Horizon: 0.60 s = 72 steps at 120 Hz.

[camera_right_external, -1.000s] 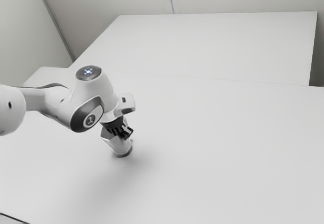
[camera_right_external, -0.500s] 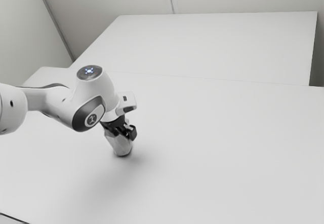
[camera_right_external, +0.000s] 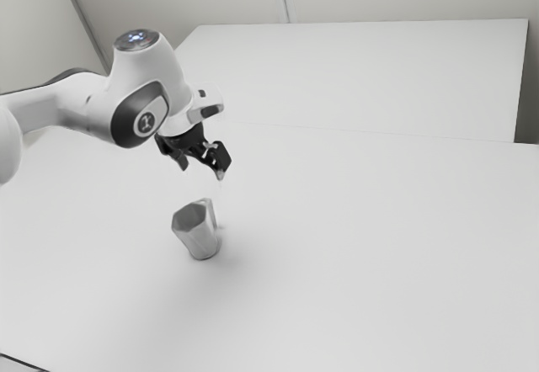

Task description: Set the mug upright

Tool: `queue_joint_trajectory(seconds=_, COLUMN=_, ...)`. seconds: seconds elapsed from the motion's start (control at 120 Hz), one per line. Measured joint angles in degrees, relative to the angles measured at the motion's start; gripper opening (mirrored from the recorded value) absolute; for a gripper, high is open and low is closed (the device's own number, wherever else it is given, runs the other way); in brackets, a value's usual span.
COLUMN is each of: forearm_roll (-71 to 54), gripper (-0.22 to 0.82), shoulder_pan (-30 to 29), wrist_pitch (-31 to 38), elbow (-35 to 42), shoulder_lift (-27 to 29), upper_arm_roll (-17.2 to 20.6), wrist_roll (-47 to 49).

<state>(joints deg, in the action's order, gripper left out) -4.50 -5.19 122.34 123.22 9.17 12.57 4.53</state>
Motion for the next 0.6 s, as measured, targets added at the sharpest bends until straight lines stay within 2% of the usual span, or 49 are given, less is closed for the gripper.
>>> queue_joint_trajectory(seconds=0.292, forearm_roll=1.02, gripper=0.60, shoulder_pan=0.14, wrist_pitch=-16.54, elbow=-14.73, shoulder_lift=-4.58, upper_arm_roll=-0.04, wrist_roll=0.11)
queue_joint_trajectory(seconds=0.6, forearm_roll=1.83, gripper=0.60, shoulder_pan=0.11, wrist_pitch=-23.11, elbow=-23.01, shoulder_lift=-8.02, upper_arm_roll=-0.42, wrist_roll=0.19)
